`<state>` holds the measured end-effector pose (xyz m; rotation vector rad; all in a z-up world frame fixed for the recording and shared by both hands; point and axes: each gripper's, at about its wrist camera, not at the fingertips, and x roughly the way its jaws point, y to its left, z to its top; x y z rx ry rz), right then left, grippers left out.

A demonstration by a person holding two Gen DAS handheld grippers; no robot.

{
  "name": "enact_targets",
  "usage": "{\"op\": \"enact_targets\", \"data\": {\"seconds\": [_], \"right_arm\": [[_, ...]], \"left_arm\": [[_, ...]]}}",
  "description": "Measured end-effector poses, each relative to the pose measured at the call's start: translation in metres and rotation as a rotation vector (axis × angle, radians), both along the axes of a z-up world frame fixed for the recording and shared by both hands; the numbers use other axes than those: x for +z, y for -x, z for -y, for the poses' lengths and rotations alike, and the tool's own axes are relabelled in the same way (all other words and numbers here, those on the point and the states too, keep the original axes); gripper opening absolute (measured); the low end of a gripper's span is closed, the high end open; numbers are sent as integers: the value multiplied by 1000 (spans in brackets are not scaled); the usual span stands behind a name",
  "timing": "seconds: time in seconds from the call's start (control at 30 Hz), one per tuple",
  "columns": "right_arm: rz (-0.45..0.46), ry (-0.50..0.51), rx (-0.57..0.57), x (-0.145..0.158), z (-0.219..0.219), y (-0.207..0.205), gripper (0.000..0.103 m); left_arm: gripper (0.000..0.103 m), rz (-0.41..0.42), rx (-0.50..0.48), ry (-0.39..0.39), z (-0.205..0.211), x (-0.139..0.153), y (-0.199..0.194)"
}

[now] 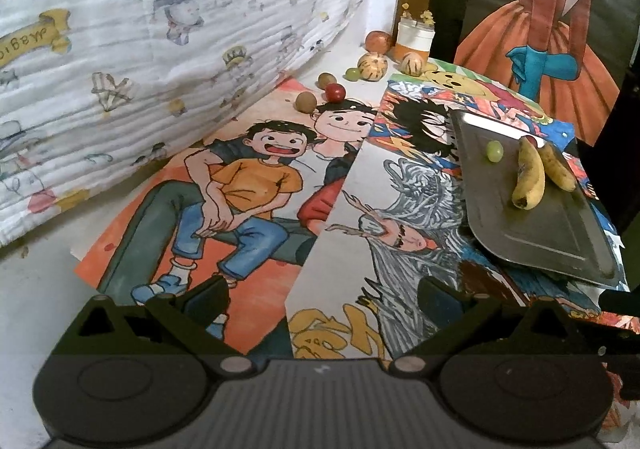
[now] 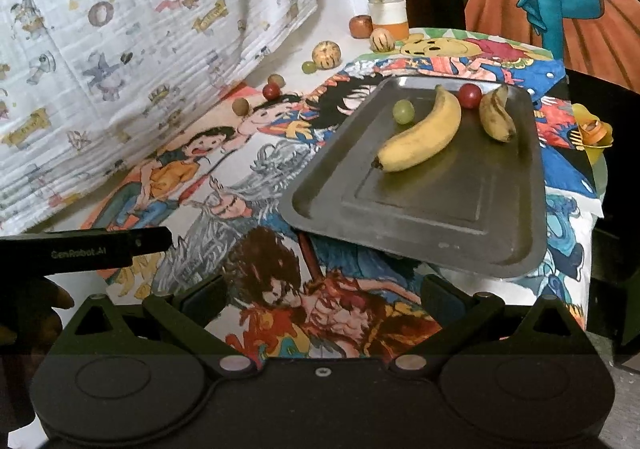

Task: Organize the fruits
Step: 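Lift both tools away from the tray, then move both tools toward the loose fruits by the wall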

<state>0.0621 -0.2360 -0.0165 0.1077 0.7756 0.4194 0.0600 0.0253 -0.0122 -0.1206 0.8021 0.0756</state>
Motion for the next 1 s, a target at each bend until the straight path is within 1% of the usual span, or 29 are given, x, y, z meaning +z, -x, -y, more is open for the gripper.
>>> {"op": "enact_targets", "data": {"seconds": [0.27,0.43,0.63,0.73,0.8,0.93,1.0], "right_arm": [[29,2,6,11,-2,-19,102],[77,6,62,33,-3,-49,102],[86,-10,160,76,-8,-114,102],[92,-5,211,98,-21,-154,102],[100,18,253,109,-36,-181,102],[138,65,355,115,-67,-230,102],[116,72,405,110,-84,-256,102]], "left_arm": [[103,9,39,-12,-19,1,-9],[103,23,33,-42,-31,4,-18],[103,71,-13,-93,-40,14,-40],[103,110,-45,-115,-42,20,-58],[103,134,-65,-116,-43,24,-73],[103,166,-82,-126,-44,25,-108],[103,173,-89,-130,-44,23,-126]]}}
